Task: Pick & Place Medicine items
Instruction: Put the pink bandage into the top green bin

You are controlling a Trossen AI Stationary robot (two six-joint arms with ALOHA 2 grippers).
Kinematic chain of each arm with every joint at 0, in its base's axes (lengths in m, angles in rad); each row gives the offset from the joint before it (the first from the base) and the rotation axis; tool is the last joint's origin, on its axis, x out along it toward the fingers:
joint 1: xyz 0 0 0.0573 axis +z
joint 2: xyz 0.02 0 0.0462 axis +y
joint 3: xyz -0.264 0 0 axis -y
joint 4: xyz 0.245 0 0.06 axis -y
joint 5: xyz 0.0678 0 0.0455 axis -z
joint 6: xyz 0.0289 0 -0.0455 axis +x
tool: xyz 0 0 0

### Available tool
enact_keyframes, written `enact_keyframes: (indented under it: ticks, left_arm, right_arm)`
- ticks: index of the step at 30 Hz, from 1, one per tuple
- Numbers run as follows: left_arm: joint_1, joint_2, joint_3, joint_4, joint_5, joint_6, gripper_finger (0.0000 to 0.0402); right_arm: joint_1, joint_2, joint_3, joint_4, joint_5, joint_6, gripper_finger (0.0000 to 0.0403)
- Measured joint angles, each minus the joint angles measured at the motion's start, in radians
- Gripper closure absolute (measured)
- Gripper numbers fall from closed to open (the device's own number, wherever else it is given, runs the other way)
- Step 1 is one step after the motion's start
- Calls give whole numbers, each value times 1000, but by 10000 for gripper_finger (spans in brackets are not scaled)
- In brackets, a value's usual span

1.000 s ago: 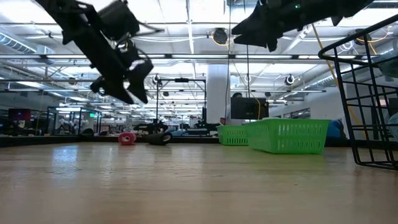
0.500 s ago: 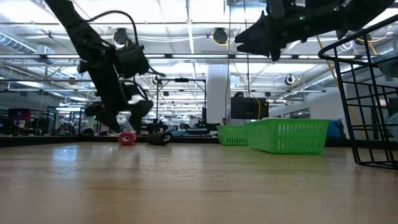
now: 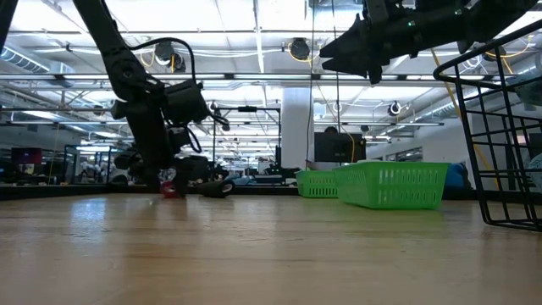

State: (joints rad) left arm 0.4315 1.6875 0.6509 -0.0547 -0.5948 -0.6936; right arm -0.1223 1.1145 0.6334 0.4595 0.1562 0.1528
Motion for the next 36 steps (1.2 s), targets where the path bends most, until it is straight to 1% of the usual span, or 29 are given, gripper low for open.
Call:
enact_keyframes:
  ticks: [4,7,10,16,20,23,25,31,36]
  left_arm:
    - [0,2,-1,12,-6,3,121]
    - [0,2,-1,3,13,4,139]
    - [-5,2,-1,-2,37,13,168]
    - [-44,2,-2,-10,37,93,238]
    - [-74,-31,-2,-62,50,116,272]
    - [-110,-88,-5,-102,69,133,283]
    - [-144,-137,-6,-101,82,159,284]
    - [-269,-279,-4,-29,81,236,283]
    - [-360,-334,-4,83,102,358,283]
  right_arm:
    - [0,0,0,0,0,18,228]
    - [0,0,0,0,0,19,230]
    - [0,0,0,-2,0,19,231]
    - [0,0,0,-3,0,19,232]
    - [0,0,0,-8,0,25,232]
    - [0,0,0,-21,0,55,232]
    - [0,0,0,-25,0,56,232]
    - [0,0,0,-23,0,73,232]
    - [0,0,0,-15,0,75,232]
